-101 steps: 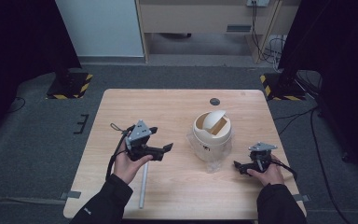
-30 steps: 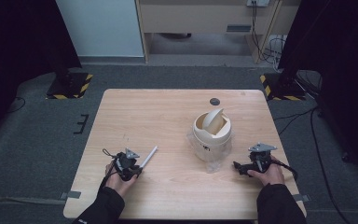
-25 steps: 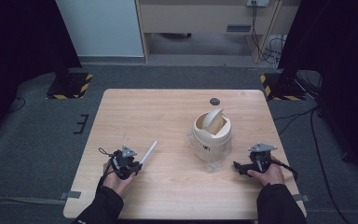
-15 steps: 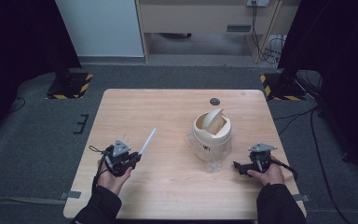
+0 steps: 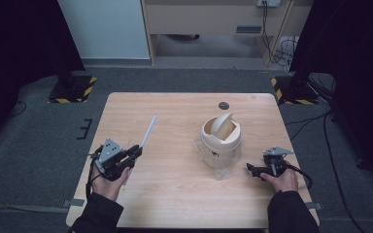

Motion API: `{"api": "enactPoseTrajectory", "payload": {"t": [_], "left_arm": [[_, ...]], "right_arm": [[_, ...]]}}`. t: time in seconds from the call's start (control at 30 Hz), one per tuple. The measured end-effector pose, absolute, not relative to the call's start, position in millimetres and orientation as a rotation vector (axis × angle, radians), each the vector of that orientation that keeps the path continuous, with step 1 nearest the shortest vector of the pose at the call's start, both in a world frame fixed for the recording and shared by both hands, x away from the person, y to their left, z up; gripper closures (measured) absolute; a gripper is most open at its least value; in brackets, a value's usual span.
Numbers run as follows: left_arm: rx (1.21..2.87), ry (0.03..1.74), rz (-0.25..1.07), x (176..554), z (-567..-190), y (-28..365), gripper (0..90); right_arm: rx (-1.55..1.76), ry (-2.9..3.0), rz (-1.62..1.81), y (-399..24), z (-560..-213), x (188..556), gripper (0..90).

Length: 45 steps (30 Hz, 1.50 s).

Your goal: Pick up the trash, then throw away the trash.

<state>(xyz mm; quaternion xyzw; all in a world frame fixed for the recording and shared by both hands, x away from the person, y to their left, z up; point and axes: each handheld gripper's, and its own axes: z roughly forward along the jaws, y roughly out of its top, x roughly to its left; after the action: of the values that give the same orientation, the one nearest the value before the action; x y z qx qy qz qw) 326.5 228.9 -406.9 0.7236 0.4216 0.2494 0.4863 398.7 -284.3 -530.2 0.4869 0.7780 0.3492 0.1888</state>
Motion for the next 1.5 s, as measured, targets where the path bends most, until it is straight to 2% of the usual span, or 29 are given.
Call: {"api": "enactPoseTrajectory", "payload": {"t": [0.27,0.77,1.3,1.5], "left_arm": [[1.686,0.985,0.599,322,-392,231,79.5],[1.630,0.907,0.645,315,-375,227,79.5],[1.599,0.866,0.667,311,-370,224,79.5],[1.595,0.857,0.653,311,-368,223,79.5]], "right_arm": [[1.390,2.070,1.090,-293,-513,398,16.2],[1.289,1.821,1.371,-293,-443,386,17.8],[1.099,1.773,1.544,-269,-379,364,17.6],[1.060,1.756,1.580,-265,-366,359,17.8]]}}
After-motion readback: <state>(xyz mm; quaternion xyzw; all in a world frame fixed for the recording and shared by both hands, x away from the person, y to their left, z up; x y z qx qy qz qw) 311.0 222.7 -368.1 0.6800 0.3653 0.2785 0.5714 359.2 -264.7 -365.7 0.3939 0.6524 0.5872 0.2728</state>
